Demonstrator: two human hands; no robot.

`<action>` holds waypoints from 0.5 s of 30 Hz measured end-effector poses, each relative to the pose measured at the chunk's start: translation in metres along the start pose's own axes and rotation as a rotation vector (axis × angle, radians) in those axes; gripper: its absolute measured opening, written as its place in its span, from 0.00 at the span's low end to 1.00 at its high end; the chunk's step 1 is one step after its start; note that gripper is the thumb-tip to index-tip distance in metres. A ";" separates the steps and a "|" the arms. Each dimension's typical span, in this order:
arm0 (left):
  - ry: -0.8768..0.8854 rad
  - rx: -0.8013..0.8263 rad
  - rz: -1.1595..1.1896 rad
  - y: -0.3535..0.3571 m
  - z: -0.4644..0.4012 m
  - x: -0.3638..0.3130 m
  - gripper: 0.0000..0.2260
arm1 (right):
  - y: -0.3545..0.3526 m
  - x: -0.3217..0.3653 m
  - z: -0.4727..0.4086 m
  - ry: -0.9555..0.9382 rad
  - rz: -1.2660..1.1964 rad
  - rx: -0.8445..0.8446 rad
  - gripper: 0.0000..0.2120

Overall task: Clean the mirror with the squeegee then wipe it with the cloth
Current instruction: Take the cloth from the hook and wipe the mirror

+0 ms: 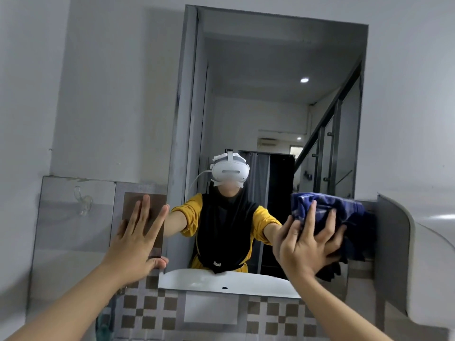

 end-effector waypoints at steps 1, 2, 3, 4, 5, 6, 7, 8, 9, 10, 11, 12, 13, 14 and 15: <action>0.001 -0.004 -0.001 0.000 0.000 0.000 0.59 | 0.003 0.005 0.011 -0.004 -0.005 0.024 0.27; 0.003 -0.008 -0.004 0.000 0.000 0.001 0.59 | 0.006 0.012 0.021 -0.003 -0.019 0.046 0.28; 0.007 -0.011 -0.004 0.000 0.000 0.000 0.59 | 0.011 0.020 0.030 -0.009 -0.031 0.074 0.28; 0.011 -0.020 0.000 -0.001 0.000 0.000 0.59 | 0.017 0.030 0.039 -0.026 -0.038 0.108 0.27; 0.012 -0.027 0.004 -0.002 0.000 0.000 0.59 | 0.022 0.042 0.047 -0.054 -0.043 0.144 0.26; 0.011 -0.033 0.005 -0.002 0.000 0.000 0.59 | 0.026 0.055 0.055 -0.087 -0.054 0.182 0.25; 0.010 -0.033 0.004 -0.002 0.001 0.000 0.59 | 0.029 0.068 0.063 -0.118 -0.067 0.212 0.25; 0.017 -0.043 0.006 -0.003 0.001 -0.002 0.59 | 0.032 0.080 0.071 -0.147 -0.077 0.234 0.24; 0.028 -0.060 0.008 -0.005 0.000 -0.003 0.59 | 0.034 0.092 0.078 -0.173 -0.087 0.251 0.24; 0.040 -0.069 0.008 -0.006 0.000 -0.004 0.59 | 0.036 0.104 0.084 -0.198 -0.094 0.268 0.24; 0.045 -0.064 0.008 -0.006 0.000 -0.004 0.58 | 0.039 0.115 0.090 -0.221 -0.098 0.290 0.24; 0.045 -0.050 0.009 -0.005 0.000 -0.002 0.57 | 0.043 0.127 0.096 -0.243 -0.099 0.316 0.24; 0.046 -0.038 0.005 -0.004 0.002 -0.001 0.55 | 0.046 0.138 0.100 -0.270 -0.099 0.343 0.24; 0.047 -0.035 -0.005 -0.003 0.005 0.000 0.54 | 0.048 0.149 0.105 -0.303 -0.101 0.365 0.25; 0.054 -0.048 -0.015 -0.002 0.008 0.001 0.52 | 0.050 0.160 0.109 -0.341 -0.104 0.385 0.24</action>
Point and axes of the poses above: each hand's wrist, its own z-axis away from the middle knuckle, its own y-axis out of the palm, x = y × z, the point moved 8 cm from there along -z, towards the middle knuckle, and after that the axes turned 3 degrees about -x, right-handed, at the moved point
